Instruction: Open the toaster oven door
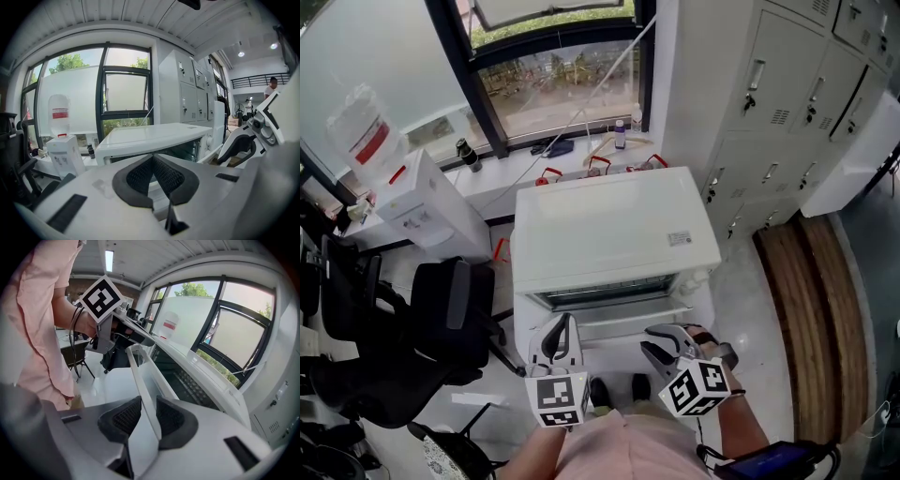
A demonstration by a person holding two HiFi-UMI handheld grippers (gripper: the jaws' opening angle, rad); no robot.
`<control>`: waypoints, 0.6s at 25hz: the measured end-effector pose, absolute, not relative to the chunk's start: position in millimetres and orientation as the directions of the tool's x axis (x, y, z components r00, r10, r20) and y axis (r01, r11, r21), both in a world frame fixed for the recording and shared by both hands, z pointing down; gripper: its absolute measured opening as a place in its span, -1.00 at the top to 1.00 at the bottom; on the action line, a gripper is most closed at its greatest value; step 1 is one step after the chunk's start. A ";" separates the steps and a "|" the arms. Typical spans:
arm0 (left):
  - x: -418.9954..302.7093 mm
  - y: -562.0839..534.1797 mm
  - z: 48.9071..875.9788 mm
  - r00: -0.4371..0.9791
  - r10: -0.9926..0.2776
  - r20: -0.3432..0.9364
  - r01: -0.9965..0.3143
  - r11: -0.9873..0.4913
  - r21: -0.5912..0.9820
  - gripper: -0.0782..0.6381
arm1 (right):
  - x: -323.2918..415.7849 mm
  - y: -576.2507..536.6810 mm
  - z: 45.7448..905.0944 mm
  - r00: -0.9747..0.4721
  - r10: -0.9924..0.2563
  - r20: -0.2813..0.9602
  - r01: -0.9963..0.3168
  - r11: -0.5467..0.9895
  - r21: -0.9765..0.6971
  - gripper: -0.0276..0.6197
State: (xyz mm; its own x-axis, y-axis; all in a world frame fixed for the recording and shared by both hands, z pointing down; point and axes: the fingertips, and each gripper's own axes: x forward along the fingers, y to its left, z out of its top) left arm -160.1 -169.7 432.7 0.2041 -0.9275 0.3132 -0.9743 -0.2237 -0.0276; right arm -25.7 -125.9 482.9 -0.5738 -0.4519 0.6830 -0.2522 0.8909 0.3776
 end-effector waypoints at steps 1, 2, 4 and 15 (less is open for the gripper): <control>-160.1 -168.7 433.2 0.205 -0.927 0.315 -0.974 -0.224 -0.027 0.74 | -25.7 -124.4 483.8 -0.574 -0.449 0.685 -0.249 0.892 0.377 0.60; -159.9 -167.8 433.7 0.205 -0.926 0.316 -0.974 -0.225 -0.026 0.74 | -25.6 -122.9 484.6 -0.574 -0.447 0.686 -0.247 0.893 0.375 0.60; -159.2 -166.1 435.1 0.206 -0.924 0.321 -0.974 -0.226 -0.026 0.74 | -25.3 -120.0 486.1 -0.574 -0.442 0.689 -0.244 0.896 0.371 0.60; -158.2 -154.6 446.8 0.193 -0.915 0.354 -0.977 -0.213 -0.019 0.74 | -22.8 -105.6 496.1 -0.575 -0.419 0.702 -0.223 0.907 0.358 0.62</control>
State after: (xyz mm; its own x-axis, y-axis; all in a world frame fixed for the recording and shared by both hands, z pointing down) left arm -158.2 -154.6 446.8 0.1928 -0.9153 0.3537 -0.9768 -0.2133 -0.0195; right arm -22.8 -105.6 496.1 -0.5754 -0.4191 0.7023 -0.2234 0.9066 0.3579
